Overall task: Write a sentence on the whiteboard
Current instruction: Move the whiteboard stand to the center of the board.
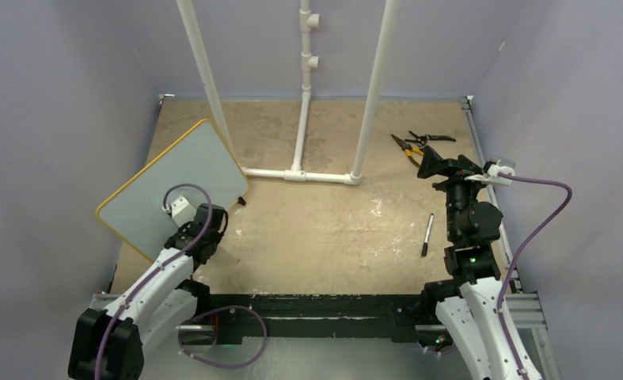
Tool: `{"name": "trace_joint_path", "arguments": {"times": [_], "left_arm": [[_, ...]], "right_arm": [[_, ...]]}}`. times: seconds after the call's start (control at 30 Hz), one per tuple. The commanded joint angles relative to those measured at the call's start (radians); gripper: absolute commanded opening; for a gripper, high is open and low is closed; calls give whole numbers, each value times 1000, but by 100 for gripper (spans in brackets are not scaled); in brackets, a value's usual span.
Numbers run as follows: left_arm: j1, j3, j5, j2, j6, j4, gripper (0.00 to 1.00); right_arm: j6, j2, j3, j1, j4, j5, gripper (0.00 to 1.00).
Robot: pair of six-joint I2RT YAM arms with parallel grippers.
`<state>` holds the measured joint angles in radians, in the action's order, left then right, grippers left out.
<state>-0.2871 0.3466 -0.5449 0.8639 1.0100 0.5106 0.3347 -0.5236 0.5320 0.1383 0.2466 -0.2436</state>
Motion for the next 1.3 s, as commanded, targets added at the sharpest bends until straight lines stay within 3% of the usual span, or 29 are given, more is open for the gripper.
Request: {"name": "trace_joint_path", "arguments": {"times": [0.0,0.43,0.7,0.97,1.13,1.27], "left_arm": [[-66,3,168,17,40,68,0],[-173,22,170,32,94,112,0],[-176,56,144,26,91,130,0],[-176,127,149,23,26,136,41],[-176,234,146,22,-118,116,51],[-180,316,191,16,-281,72,51]], "right_arm": [[-17,-7,23,-3,19,-5,99],[-19,-10,26,-2,17,-6,99],[-23,-16,26,-3,21,9,98],[-80,-4,12,-2,100,234,97],[-102,12,-6,-2,174,494,93],[-108,6,-14,1,219,649,88]]}}
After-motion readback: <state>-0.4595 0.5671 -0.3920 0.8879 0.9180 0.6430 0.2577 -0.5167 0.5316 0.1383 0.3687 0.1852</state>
